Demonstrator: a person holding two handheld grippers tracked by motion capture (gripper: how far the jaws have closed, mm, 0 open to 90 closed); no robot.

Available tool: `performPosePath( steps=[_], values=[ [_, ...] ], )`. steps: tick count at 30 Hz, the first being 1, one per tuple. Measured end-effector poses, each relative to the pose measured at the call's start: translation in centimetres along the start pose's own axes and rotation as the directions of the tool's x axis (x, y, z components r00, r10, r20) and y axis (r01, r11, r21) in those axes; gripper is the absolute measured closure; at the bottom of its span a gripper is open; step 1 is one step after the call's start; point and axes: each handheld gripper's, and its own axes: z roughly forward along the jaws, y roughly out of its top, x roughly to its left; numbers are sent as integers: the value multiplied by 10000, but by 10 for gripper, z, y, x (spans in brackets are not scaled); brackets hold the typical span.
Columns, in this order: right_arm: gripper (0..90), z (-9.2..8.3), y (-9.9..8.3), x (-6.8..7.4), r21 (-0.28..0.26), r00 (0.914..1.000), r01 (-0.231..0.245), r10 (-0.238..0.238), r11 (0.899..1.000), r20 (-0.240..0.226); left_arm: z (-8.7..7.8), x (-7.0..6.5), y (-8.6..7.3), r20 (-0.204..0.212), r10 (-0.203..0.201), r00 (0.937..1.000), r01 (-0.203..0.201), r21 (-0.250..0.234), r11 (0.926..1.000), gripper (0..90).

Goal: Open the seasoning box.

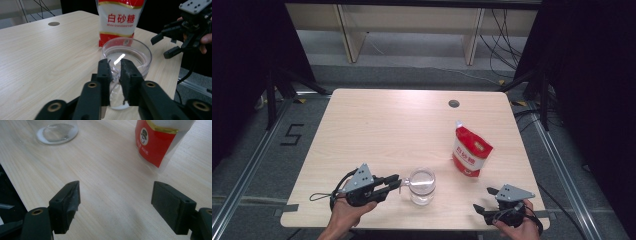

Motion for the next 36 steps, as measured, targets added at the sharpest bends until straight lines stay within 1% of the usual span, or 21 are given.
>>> performPosePath(
  steps=[1, 3, 4, 7, 8, 9, 11, 12, 13, 17, 19, 20, 21, 24, 26, 27, 29, 30, 32, 33, 36],
  values=[
    [248, 0, 1, -2, -82, 9993, 345, -344, 9994, 142, 2, -2, 2, -109, 116, 9999, -115, 99, 9999, 854],
    [247, 1, 2, -2, -48, 9996, 275, -275, 9996, 70, 4, -2, 3, -39, 211, 9998, -210, 81, 9997, 877],
    [247, 1, 2, 0, 21, 9999, 87, -87, 10000, 66, 8, -3, 4, -150, 399, 9991, -395, 264, 9989, 887],
    [247, 2, 2, 0, 34, 9999, 127, -127, 9999, 23, 12, -3, 3, -231, 430, 9988, -422, 356, 9985, 892],
    [247, 2, 2, -2, 44, 9995, 326, -326, 9995, -8, 14, -2, 3, -167, 578, 9982, -571, 389, 9976, 892],
    [247, 2, 2, -2, 44, 9995, 326, -326, 9995, -8, 15, -3, 2, -263, 430, 9987, -419, 431, 9982, 892],
    [248, 1, 2, -1, 75, 9996, 276, -276, 9996, -17, 17, -1, 2, -330, 602, 9976, -584, 532, 9969, 892],
    [247, 1, 2, -1, -67, 9991, 420, -419, 9991, 108, 17, -2, 1, -411, 433, 9982, -410, 539, 9977, 892],
    [248, 0, 2, -1, -42, 9994, 346, -346, 9994, 58, 17, -2, 2, -485, 496, 9976, -469, 552, 9974, 892],
    [249, 1, 2, -1, -84, 9992, 400, -400, 9992, 4, 16, -1, 1, -474, 478, 9977, -456, 461, 9979, 892],
    [279, 1, 4, 0, -186, 9992, 381, -384, 9991, -141, 17, -2, 0, -519, 463, 9976, -440, 459, 9980, 891],
    [361, 0, 5, 2, -266, 9991, 397, -400, 9989, -111, 17, -2, 0, -509, 444, 9977, -422, 437, 9981, 891],
    [424, -5, 9, 5, -895, 9974, 687, -702, 9936, -137, 16, -2, -1, -492, 329, 9982, -307, 438, 9986, 891],
    [468, -8, 14, 11, -1283, 9982, 589, -602, 9900, -61, 17, -2, -1, -494, 291, 9984, -273, 364, 9990, 890],
    [524, -7, 18, 12, -1565, 9958, 866, -902, 9839, -164, 16, -1, -1, -487, 484, 9976, -464, 403, 9981, 890],
    [557, -6, 20, 13, -1552, 9954, 852, -909, 9842, -298, 16, -1, -1, -487, 563, 9972, -544, 400, 9977, 890],
    [568, -3, 23, 16, -1502, 9952, 862, -920, 9849, -319, 16, -2, -1, -570, 413, 9975, -392, 375, 9985, 889],
    [590, -2, 25, 15, -1576, 9926, 1080, -1152, 9816, -374, 16, -2, -1, -543, 513, 9972, -495, 353, 9982, 889],
    [651, 1, 32, 21, -1699, 9916, 1054, -1164, 9798, -562, 17, -2, -1, -517, 580, 9970, -562, 351, 9978, 889],
    [663, 3, 34, 21, -1887, 9891, 1202, -1339, 9747, -612, 16, -1, -1, -510, 616, 9968, -598, 366, 9975, 889],
    [666, 5, 38, 24, -1919, 9853, 1390, -1552, 9715, -720, 16, -2, -2, -557, 474, 9973, -456, 339, 9984, 889]
  ],
)
